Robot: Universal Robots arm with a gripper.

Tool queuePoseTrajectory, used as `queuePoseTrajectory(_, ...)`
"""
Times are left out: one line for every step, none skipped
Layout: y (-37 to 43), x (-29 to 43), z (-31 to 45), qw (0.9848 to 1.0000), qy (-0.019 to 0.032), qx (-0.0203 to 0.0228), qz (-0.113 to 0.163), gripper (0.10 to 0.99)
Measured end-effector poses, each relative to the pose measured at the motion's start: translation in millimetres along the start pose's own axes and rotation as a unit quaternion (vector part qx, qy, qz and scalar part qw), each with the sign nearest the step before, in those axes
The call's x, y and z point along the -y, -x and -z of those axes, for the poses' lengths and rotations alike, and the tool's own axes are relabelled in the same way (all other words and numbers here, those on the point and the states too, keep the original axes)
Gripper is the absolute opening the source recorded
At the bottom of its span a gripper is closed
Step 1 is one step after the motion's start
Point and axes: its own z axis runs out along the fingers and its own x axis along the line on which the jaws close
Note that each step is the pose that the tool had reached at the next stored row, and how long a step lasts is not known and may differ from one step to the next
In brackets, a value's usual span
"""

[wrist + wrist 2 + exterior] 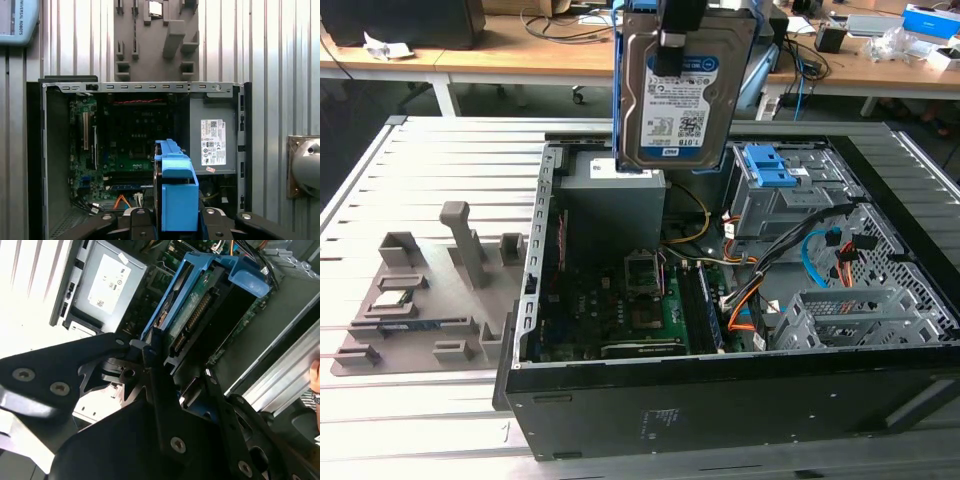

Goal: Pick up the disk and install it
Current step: 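Pick up the disk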

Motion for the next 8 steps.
queuePoseTrajectory(-2.3, 0.0, -0.1, 1.0000, 0.0000, -0.0004, 0.000, 0.365)
queuePoseTrajectory(-5.2, 0.0, -0.2, 1.0000, 0.0000, -0.0009, 0.000, 0.365)
queuePoseTrajectory(-7.0, 0.0, -0.2, 1.0000, 0.0000, -0.0013, 0.000, 0.365)
queuePoseTrajectory(-10.1, 0.0, -0.4, 1.0000, 0.0000, -0.0021, 0.000, 0.365)
queuePoseTrajectory(-13.5, 0.0, -0.6, 1.0000, 0.0000, -0.0027, 0.000, 0.365)
queuePoseTrajectory(-18.7, 0.0, -0.9, 1.0000, 0.0000, -0.0037, 0.000, 0.365)
queuePoseTrajectory(-21.9, 0.0, -1.0, 1.0000, 0.0000, -0.0044, 0.000, 0.365)
queuePoseTrajectory(-24.7, 0.0, -1.2, 1.0000, 0.0000, -0.0049, 0.000, 0.365)
